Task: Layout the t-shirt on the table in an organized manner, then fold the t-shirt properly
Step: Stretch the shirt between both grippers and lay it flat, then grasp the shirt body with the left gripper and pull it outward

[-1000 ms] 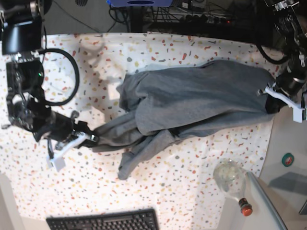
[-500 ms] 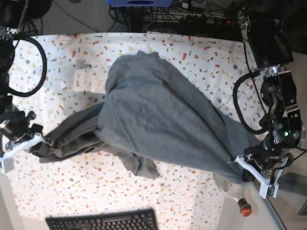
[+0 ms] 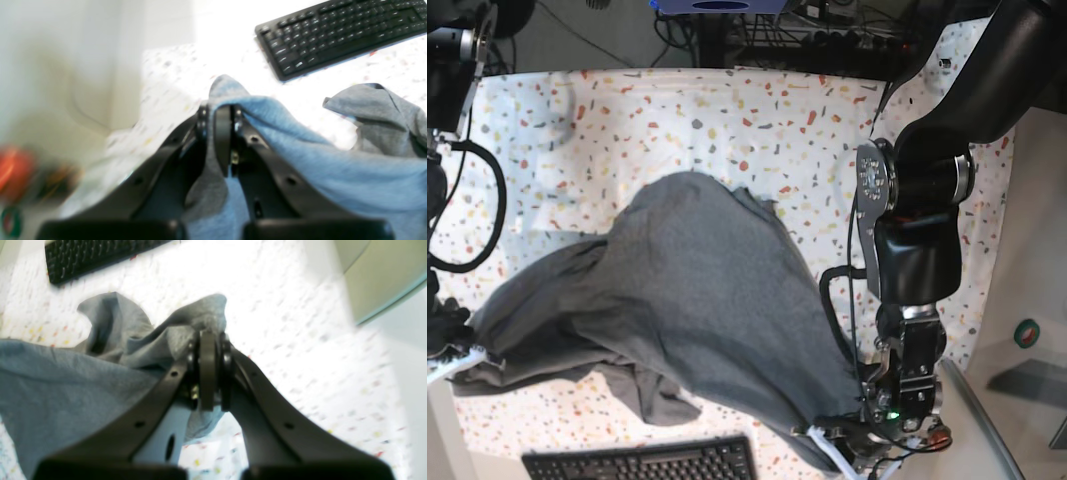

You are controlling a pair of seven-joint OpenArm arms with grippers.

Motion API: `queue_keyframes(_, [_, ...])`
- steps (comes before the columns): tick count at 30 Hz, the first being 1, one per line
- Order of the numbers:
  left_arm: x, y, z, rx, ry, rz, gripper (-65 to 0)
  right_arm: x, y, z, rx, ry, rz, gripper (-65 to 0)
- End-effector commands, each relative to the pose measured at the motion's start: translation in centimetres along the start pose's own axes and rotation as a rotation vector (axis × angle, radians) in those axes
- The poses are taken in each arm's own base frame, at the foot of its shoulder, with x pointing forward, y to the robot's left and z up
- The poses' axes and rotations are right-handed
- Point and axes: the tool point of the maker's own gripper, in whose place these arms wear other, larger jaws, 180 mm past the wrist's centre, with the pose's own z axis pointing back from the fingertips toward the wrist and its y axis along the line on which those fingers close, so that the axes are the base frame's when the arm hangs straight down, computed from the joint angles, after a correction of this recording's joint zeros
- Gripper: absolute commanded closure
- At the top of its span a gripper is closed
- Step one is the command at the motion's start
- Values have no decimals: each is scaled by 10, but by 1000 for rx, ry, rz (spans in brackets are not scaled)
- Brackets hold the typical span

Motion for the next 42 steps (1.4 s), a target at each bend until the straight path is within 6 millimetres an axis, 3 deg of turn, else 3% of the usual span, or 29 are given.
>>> queue_keyframes(1, [38, -1, -3, -1, -82, -2, 0, 20, -8, -3, -24, -64, 6, 0])
queue_keyframes(6, [29, 4, -18, 62, -34, 68, 0, 2, -43, -34, -147, -35, 27, 0])
queue_keyframes(7, [29, 4, -18, 62, -40, 68, -43, -2, -49, -39, -172, -27, 41, 0])
queue_keyframes(11, [29, 5, -18, 63, -69, 78, -428, -9, -69, -56, -247, -32, 93, 0])
queue_keyframes(14, [23, 7, -15, 53, -79, 145, -592, -10, -77, -66, -275, -20, 102, 0])
queue_keyframes(16, [13, 17, -10, 56, -84, 210, -643, -14, -85, -66, -290, 12, 72, -11])
queue_keyframes(19, [-12, 32, 9, 51, -62, 323, -650, -23, -108, -59, -331, 68, -30, -291])
queue_keyframes(21, [-34, 39, 26, 40, -46, 383, -650, -27, -120, -55, -347, 67, -79, -354])
queue_keyframes(26, [-100, 39, 88, 11, -67, 488, -650, -55, -132, -40, -275, 69, -211, -354])
queue_keyframes(29, [-123, 47, 119, 37, -116, 489, -650, -81, -128, -30, -222, 99, -178, -354])
queue_keyframes(33, [-143, 40, 141, 36, -115, 467, -650, -118, -123, -31, -186, 173, -185, -356])
queue_keyframes(35, [-156, 17, 141, -6, -59, 474, -645, -130, -127, -41, -196, 166, -210, -359])
queue_keyframes(37, [-163, -15, 136, -71, -14, 481, -574, -143, -131, -54, -205, 170, -239, -360])
queue_keyframes(39, [-171, -41, 131, -116, 18, 497, -454, -154, -125, -71, -187, 203, -282, -366])
queue_keyframes(42, [-179, -57, 130, -131, 41, 536, -298, -166, -128, -86, -173, 267, -336, -413])
